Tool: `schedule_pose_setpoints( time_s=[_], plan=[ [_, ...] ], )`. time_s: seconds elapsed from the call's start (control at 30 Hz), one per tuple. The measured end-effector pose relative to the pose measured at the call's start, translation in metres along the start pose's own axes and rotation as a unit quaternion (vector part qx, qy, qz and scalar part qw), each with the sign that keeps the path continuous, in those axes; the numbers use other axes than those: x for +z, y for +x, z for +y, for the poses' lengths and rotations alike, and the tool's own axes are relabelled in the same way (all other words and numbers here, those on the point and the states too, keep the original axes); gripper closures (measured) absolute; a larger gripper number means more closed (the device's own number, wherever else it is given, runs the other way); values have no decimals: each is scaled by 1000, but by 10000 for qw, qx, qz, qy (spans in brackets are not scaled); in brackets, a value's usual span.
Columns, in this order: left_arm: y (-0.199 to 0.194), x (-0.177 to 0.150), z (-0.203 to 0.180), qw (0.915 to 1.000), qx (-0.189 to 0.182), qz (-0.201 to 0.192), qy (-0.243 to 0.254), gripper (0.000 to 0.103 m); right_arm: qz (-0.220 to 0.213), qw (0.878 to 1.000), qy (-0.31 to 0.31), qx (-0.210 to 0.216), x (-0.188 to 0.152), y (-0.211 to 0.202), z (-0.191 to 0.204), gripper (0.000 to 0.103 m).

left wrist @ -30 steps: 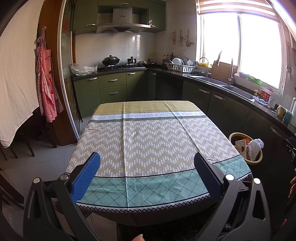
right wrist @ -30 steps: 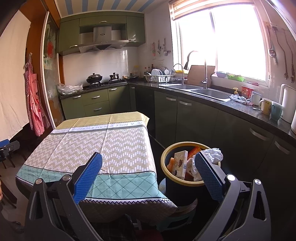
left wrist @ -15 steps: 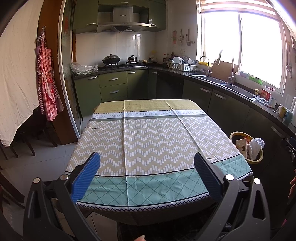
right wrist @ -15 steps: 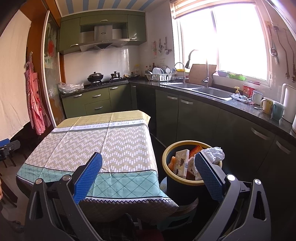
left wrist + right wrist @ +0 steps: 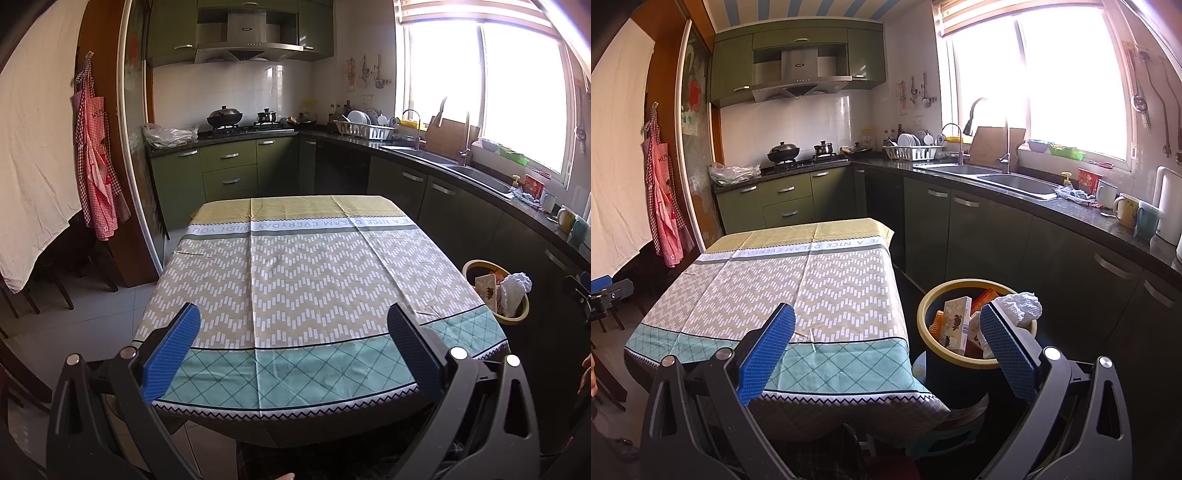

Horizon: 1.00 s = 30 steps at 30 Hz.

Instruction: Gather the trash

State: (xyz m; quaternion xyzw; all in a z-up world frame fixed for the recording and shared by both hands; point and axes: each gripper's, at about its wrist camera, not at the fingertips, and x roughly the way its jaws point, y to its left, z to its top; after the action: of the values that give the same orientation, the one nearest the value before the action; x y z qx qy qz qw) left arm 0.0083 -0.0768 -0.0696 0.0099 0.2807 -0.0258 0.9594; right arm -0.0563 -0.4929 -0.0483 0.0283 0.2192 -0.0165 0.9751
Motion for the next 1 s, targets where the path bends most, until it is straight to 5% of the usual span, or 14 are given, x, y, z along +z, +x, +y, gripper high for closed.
schedule_pose_setpoints(
  time_s=[0.7,0.87,1.0],
  plan=[
    [-3,-1,-4,9996,-25,-182,214,9,67,10000,-5,57,-2,4,2,4],
    [0,0,-4,9989,372,-172,211,8,71,10000,-5,67,-2,4,2,4],
    [1,2,4,9996,265,-125,48,8,74,10000,6,66,-3,5,2,4]
  ],
)
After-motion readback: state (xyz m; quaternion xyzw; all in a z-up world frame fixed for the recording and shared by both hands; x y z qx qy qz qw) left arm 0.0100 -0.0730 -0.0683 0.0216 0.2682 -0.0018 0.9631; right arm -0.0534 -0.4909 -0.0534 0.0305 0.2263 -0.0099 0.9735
